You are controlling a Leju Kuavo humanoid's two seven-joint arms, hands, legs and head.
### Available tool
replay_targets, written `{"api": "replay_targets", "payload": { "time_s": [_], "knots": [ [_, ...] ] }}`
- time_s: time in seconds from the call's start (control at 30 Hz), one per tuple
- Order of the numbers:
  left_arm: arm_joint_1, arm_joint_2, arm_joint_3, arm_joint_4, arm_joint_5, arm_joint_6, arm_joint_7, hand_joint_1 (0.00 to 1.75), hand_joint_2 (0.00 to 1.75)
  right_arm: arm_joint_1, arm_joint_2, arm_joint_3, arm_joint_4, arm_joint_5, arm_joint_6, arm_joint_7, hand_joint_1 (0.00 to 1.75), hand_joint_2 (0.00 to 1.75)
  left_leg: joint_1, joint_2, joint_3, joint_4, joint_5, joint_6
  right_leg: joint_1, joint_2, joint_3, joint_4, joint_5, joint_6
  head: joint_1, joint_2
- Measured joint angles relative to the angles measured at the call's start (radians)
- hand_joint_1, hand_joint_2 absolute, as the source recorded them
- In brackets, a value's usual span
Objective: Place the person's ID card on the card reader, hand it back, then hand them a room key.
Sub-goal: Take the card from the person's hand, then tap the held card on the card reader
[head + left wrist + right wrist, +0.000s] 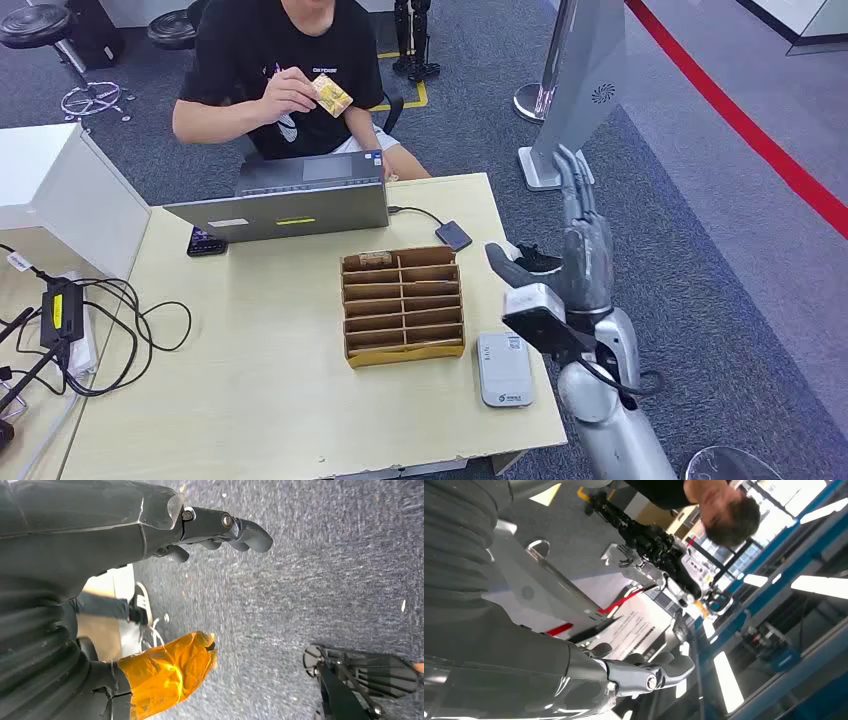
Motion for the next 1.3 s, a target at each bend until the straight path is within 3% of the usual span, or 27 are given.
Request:
{"api": "replay_targets", "payload": {
  "time_s": [0.07,0.23,0.4,0.47,0.53,0.6,0.9,1.03,1.17,1.3],
  "knots": [
    [-0.003,0.0,0.0,0.0,-0.011,-0.002,0.001,0.0,1.75,-0.058,0.0,0.04,0.051,0.005,0.01,0.025,0.0,1.75,0.0,0.0,0.0,0.0,0.001,0.0,0.0,0.0,0.0,0.0,0.0,0.0,0.0,0.0],
    [-0.022,0.0,-0.005,0.0,-0.062,-0.016,0.02,0.0,1.75,-0.321,0.01,0.182,0.318,0.076,0.0,0.138,0.0,1.75,0.0,-0.004,-0.001,0.001,0.004,-0.001,0.0,-0.003,0.0,0.0,0.001,0.0,0.0,0.0],
    [-0.052,-0.002,-0.025,0.0,-0.114,-0.032,0.051,0.0,1.75,-0.543,0.047,0.237,0.63,0.152,-0.026,0.253,0.0,1.75,0.0,-0.007,-0.002,0.001,0.005,-0.001,0.0,-0.004,-0.001,0.0,0.002,0.0,0.0,0.0],
    [-0.063,-0.002,-0.033,0.0,-0.126,-0.035,0.057,0.0,1.75,-0.604,0.061,0.245,0.735,0.16,-0.044,0.264,0.76,1.75,0.0,-0.007,-0.002,0.001,0.005,-0.001,0.0,-0.005,-0.001,0.0,0.003,0.0,0.0,0.0],
    [-0.069,-0.003,-0.038,0.0,-0.134,-0.036,0.059,0.0,1.75,-0.642,0.071,0.246,0.816,0.155,-0.073,0.259,1.63,1.75,0.0,-0.007,-0.002,0.001,0.005,-0.001,0.0,-0.005,-0.001,0.0,0.003,0.0,0.0,0.0],
    [-0.072,-0.005,-0.041,0.0,-0.139,-0.037,0.06,0.0,1.75,-0.662,0.077,0.244,0.873,0.146,-0.095,0.245,1.75,1.75,0.0,-0.007,-0.002,0.001,0.005,-0.001,0.0,-0.005,-0.001,0.0,0.003,0.0,0.0,0.0],
    [-0.073,-0.01,-0.045,0.0,-0.153,-0.039,0.06,0.0,1.75,-0.668,0.08,0.232,0.982,0.127,-0.129,0.188,1.75,1.75,0.0,-0.007,-0.003,0.001,0.005,-0.001,0.0,-0.005,-0.001,-0.002,0.003,0.0,0.0,0.0],
    [-0.073,-0.01,-0.045,0.0,-0.161,-0.039,0.059,0.0,1.75,-0.661,0.08,0.213,0.985,0.087,-0.155,0.105,1.75,1.75,0.0,-0.007,-0.003,0.001,0.005,-0.001,0.0,-0.005,-0.001,-0.001,0.003,0.0,0.0,0.0],
    [-0.071,-0.01,-0.045,0.0,-0.156,-0.035,0.051,0.0,1.75,-0.609,0.079,0.193,0.927,0.037,-0.207,-0.025,1.75,1.75,0.0,-0.007,-0.003,0.001,0.005,-0.001,0.0,-0.005,-0.001,-0.001,0.002,0.0,0.0,0.0],
    [-0.062,-0.01,-0.037,0.0,-0.141,-0.032,0.036,0.0,1.75,-0.487,0.072,0.191,0.774,-0.023,-0.207,-0.097,1.75,1.75,0.0,-0.007,-0.003,0.001,0.004,-0.001,0.0,-0.005,-0.001,-0.002,0.002,0.0,0.0,0.0]
  ]
}}
